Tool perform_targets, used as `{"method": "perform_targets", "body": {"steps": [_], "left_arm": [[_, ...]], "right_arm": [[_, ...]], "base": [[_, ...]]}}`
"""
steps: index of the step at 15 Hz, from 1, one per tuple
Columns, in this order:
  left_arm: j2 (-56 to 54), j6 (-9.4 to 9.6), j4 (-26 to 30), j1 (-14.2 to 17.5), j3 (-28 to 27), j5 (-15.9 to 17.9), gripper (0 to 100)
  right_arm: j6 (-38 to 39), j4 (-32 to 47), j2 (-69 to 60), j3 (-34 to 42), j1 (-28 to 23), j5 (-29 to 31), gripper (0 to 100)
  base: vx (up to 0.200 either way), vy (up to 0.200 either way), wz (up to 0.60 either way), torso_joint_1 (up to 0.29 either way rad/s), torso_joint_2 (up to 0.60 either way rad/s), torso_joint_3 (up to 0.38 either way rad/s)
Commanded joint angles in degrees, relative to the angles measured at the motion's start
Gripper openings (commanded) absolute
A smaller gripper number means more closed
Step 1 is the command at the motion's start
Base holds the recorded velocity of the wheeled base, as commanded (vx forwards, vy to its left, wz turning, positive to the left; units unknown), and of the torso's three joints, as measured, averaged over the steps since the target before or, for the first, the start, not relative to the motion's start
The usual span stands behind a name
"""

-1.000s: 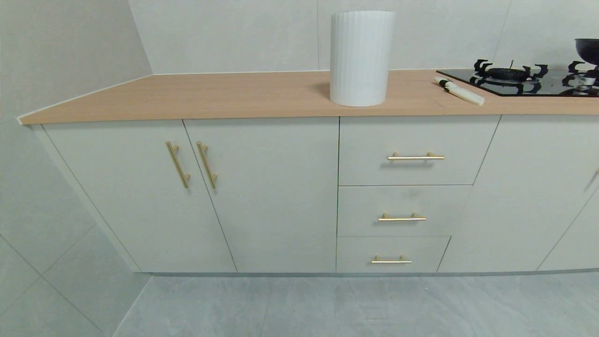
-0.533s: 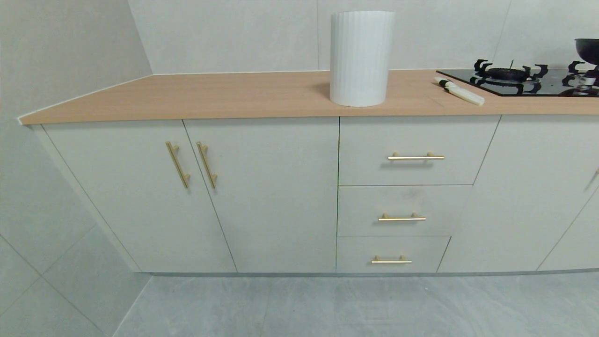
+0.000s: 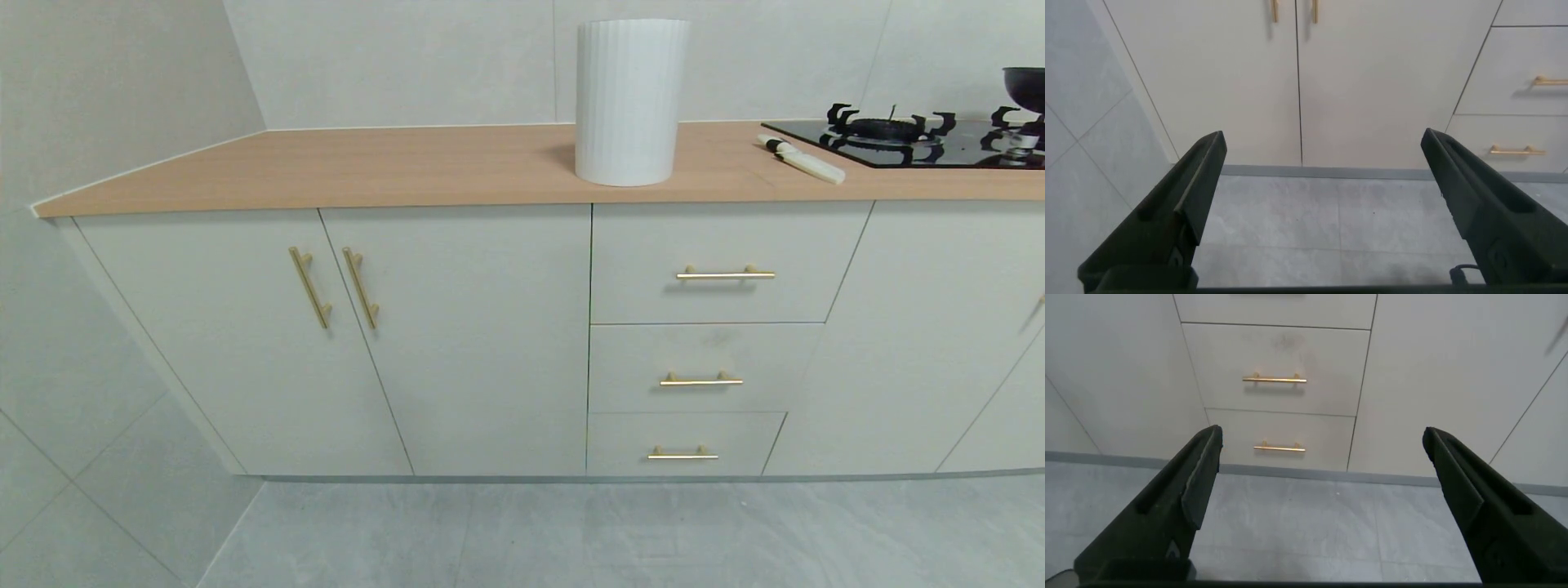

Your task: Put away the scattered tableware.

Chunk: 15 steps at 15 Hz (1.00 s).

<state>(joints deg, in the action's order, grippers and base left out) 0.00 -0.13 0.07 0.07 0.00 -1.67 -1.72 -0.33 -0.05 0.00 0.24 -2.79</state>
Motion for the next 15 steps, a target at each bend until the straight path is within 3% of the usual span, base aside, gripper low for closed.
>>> {"method": "perform_targets", "body": {"steps": [1,9,15], "left_arm": [[0.0,-0.04,0.0,0.0,0.0,-0.1,100],[0.0,-0.04,0.0,0.0,0.0,0.0,100],[0.0,-0.04,0.0,0.0,0.0,-0.1,100]], "right_arm": [[0.6,0.1,0.0,0.0,0.0,0.1,100],[1.3,0.1,0.0,0.0,0.0,0.2,100],[1.5,0.1,0.0,0.0,0.0,0.2,100]], "base": [[0.000,0.000,0.00,0.000,0.00,0.000],[0.000,0.000,0.00,0.000,0.00,0.000],[0.200,0.000,0.00,0.005,0.00,0.003]]}}
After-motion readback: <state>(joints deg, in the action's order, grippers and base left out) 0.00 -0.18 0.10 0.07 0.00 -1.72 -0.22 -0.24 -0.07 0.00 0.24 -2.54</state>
